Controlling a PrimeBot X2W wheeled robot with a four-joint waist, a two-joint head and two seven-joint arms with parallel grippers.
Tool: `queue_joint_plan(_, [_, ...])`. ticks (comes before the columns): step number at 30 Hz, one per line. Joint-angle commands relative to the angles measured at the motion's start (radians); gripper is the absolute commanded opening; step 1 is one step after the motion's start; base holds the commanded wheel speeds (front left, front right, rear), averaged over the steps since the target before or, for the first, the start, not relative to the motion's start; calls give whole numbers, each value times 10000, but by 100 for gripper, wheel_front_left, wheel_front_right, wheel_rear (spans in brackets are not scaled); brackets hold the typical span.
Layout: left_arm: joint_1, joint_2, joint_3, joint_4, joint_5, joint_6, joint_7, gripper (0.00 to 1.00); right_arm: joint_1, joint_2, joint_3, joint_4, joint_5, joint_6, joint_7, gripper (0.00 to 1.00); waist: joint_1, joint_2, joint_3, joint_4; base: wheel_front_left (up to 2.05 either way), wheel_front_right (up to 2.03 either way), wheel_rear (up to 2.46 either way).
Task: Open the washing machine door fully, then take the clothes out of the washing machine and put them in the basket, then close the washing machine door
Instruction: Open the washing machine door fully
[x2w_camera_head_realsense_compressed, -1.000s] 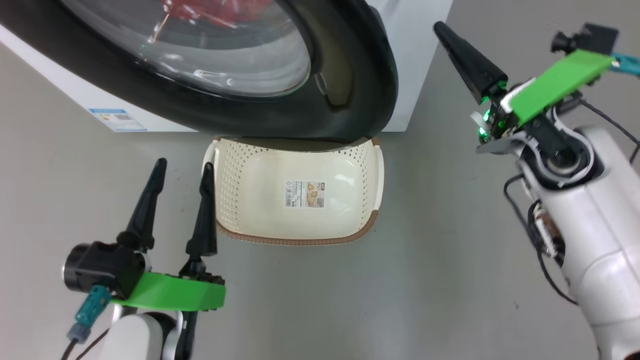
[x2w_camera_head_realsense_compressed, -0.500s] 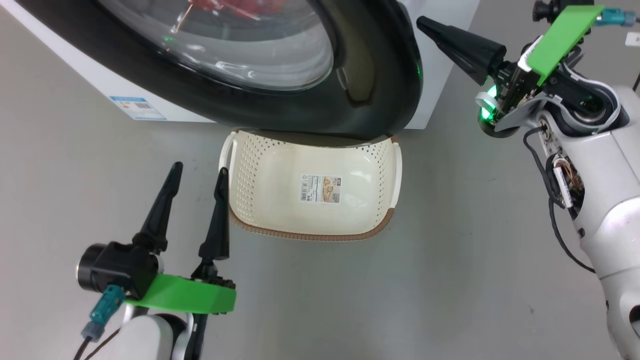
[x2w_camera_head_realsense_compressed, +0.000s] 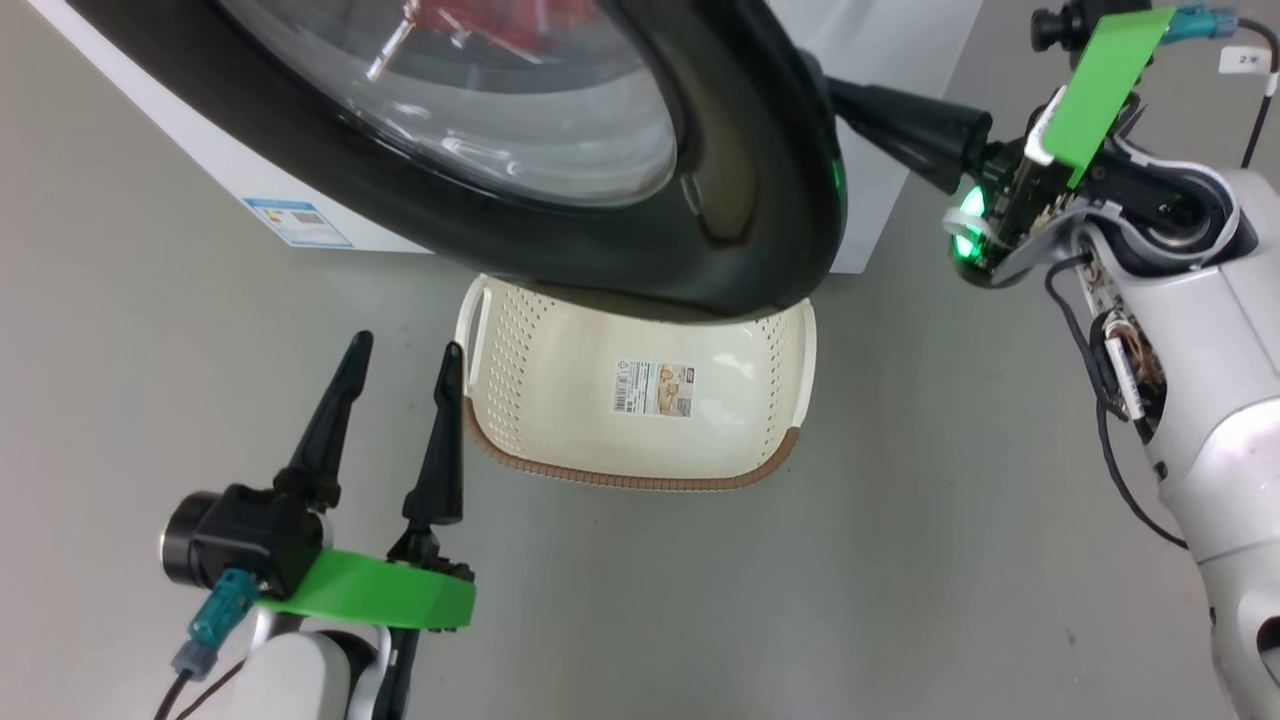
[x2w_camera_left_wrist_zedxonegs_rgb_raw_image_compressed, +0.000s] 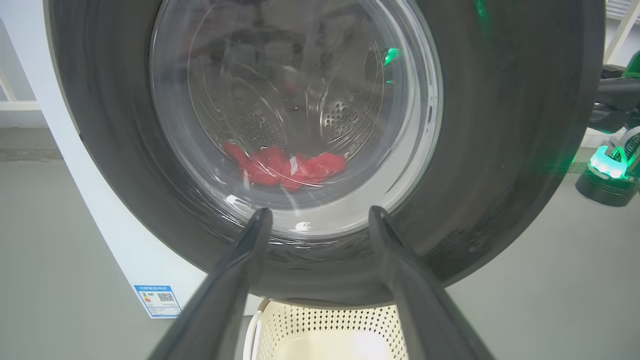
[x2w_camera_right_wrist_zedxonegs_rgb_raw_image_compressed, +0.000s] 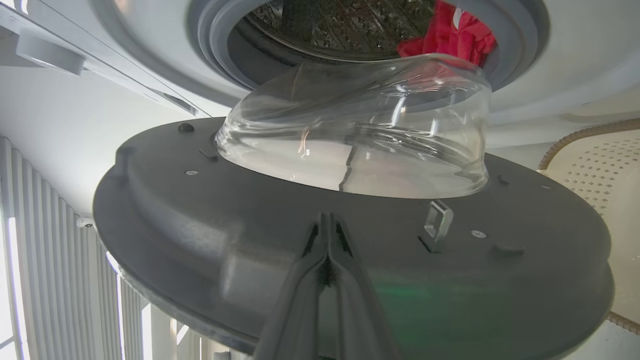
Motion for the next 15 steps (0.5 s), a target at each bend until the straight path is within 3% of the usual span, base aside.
queue_joint_plan(1, [-57, 183, 349, -168, -45, -28, -76, 100, 252, 252, 73, -387, -174, 6, 184, 0, 0, 0, -96, 30, 0, 0, 0])
queue_joint_plan(15, [225, 183, 419, -146, -170, 83, -76, 100, 931, 541, 120, -652, -547, 6, 823, 0, 0, 0, -515, 187, 0, 0, 0])
